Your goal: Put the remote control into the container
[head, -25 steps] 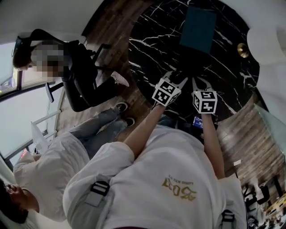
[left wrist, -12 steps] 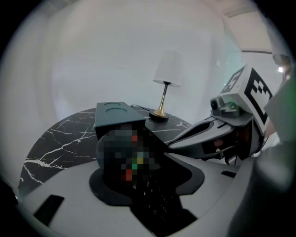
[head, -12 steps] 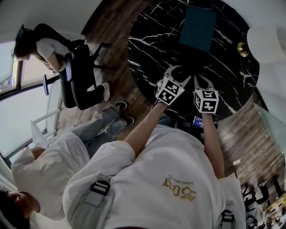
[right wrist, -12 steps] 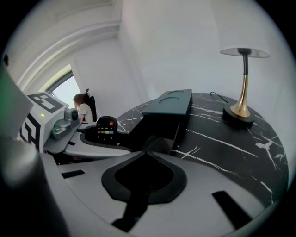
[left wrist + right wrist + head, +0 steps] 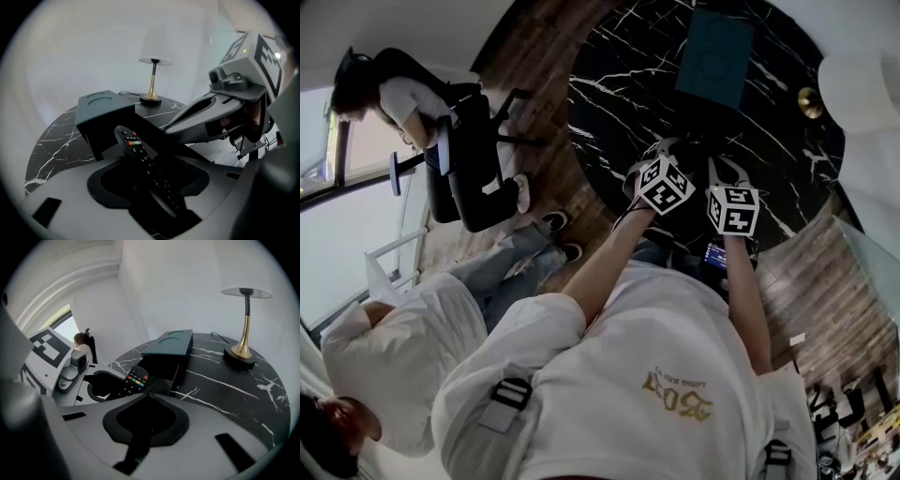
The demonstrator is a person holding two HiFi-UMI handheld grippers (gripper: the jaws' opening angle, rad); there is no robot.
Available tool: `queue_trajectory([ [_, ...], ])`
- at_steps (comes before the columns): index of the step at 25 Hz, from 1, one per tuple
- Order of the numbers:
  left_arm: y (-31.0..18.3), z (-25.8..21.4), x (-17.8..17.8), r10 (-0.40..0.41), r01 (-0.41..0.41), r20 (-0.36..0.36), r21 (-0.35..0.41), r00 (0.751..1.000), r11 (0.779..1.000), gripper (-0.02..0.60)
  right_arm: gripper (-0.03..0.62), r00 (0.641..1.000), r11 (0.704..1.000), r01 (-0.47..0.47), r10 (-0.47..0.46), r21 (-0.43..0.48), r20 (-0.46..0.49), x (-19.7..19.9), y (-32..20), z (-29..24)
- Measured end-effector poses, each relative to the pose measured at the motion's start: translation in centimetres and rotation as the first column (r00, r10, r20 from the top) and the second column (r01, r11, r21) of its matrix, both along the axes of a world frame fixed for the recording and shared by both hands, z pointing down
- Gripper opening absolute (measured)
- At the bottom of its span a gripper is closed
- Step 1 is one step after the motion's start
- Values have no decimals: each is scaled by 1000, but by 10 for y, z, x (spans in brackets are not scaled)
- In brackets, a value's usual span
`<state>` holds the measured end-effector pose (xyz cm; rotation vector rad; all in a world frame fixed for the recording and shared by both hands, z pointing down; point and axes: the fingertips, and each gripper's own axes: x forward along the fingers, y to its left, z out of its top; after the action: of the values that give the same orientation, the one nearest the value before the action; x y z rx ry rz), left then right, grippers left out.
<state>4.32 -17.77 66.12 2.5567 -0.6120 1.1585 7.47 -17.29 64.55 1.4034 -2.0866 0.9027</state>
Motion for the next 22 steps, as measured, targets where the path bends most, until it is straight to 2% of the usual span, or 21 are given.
queue_trajectory([
  [14, 3, 8, -1, 73, -76, 108, 26, 991, 997, 244, 11, 1000, 1000, -9, 9, -1, 5, 6, 1, -1],
  [20, -3, -2, -3, 28, -30, 53, 28, 998, 999, 225, 11, 1000, 1000, -10, 9, 24, 7, 8, 1, -9],
  [22, -3, -5, -4, 28, -30, 45, 45, 999, 999, 173, 11, 1000, 999, -14, 14, 29, 8, 10, 2, -11],
])
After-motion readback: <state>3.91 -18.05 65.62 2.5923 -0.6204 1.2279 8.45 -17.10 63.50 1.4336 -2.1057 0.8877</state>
